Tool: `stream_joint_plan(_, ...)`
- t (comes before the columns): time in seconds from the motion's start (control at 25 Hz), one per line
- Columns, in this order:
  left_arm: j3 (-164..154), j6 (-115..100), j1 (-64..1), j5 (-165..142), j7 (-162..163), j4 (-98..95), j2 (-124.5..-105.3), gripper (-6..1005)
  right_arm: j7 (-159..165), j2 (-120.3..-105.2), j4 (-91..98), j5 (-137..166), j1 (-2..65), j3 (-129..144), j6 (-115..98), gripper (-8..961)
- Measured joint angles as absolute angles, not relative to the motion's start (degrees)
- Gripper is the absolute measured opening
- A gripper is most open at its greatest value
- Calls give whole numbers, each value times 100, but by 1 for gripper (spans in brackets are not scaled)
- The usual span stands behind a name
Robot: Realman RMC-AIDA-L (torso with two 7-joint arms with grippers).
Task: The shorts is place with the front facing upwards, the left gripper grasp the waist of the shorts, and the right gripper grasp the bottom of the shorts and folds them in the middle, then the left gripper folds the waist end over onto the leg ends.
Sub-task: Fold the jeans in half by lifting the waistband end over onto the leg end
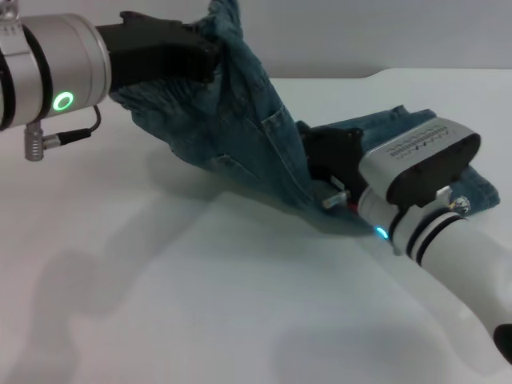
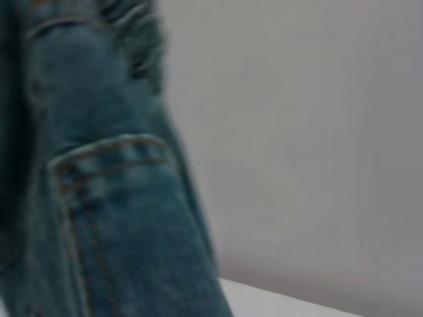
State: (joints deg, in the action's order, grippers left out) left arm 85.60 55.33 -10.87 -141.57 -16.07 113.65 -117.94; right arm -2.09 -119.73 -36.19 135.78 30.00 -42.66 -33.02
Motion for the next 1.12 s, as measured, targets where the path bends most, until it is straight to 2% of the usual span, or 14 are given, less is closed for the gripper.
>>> stream_joint_plan(0.56, 8424, 5416, -1097, -13862, -1827, 11365, -11795, 109, 687, -11993, -3579, 13579, 3611, -3483, -3300, -2)
stream_joint_plan(1.12, 8301, 5323, -1116, -13787, -1941, 11262, -11795, 109, 960, -11983, -3510, 13579, 3654, -3472, -3340, -2)
